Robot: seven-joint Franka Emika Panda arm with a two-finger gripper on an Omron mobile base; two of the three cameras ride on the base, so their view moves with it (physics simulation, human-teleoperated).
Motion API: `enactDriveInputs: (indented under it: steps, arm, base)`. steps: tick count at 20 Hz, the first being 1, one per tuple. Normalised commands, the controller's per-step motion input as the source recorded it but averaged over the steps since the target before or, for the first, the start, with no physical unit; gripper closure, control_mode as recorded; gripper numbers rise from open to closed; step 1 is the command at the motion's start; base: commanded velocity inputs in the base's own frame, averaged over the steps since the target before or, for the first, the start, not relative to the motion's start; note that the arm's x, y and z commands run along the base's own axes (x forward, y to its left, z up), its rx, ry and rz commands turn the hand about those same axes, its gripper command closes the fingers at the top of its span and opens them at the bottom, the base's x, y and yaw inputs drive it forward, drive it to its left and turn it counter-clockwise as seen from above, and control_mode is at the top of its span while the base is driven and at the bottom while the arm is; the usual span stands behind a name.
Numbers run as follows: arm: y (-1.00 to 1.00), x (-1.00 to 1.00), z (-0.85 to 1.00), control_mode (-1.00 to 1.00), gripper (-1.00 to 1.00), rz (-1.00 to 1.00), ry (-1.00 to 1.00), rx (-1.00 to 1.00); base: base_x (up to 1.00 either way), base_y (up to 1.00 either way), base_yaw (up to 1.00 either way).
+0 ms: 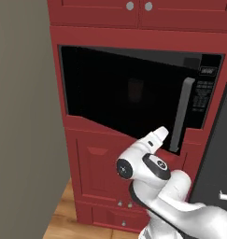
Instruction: Place the microwavable item in the microwave. Then, close the microwave door and press the start button.
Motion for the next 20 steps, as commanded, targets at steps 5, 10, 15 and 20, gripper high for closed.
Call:
enactDriveInputs:
  steps: [5, 10, 15, 20]
  arm:
    - [-0.26, 1.00, 0.00, -1.00, -1.00, 0.20, 0.18, 0.00]
    - [-0.02, 1.00, 0.00, -1.00, -1.00, 0.17, 0.19, 0.00]
    - [0.00, 0.89, 0.00, -1.00, -1.00, 0.12, 0.14, 0.00]
    - [0.00, 0.60, 0.01, -1.00, -1.00, 0.02, 0.20, 0.00]
  base:
    - [0.00, 0.00, 0.00]
    - [0.00, 0.00, 0.00]
    - [0.00, 0.00, 0.00]
    - [0.00, 0.00, 0.00]
